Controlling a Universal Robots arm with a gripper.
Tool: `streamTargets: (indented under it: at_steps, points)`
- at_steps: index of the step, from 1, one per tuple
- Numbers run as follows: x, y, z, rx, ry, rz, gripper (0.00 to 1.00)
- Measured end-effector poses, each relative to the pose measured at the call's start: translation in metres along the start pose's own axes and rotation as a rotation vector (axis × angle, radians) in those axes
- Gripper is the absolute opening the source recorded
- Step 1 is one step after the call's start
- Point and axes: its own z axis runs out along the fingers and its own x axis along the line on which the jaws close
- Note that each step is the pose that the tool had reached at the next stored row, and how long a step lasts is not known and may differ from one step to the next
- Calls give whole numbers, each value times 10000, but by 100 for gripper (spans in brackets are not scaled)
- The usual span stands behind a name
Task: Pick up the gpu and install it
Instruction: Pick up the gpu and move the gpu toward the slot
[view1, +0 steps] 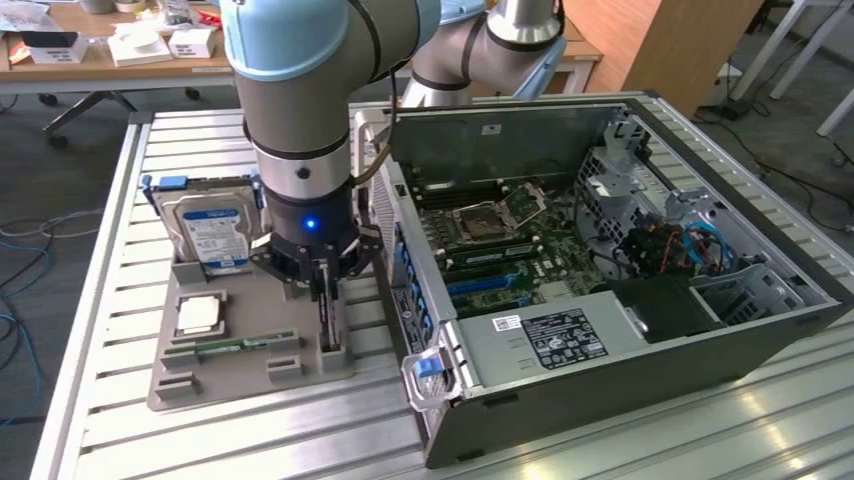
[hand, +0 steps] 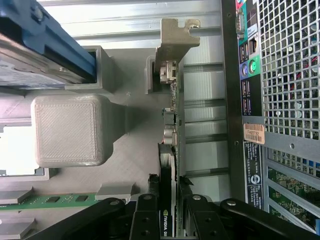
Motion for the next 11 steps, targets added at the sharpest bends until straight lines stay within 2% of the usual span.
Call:
streamTargets:
  at_steps: [4, 11]
  points:
    - [-1, 0, 0, -6, 7, -273, 26]
    - [-2, 1, -5, -10, 5, -277, 26]
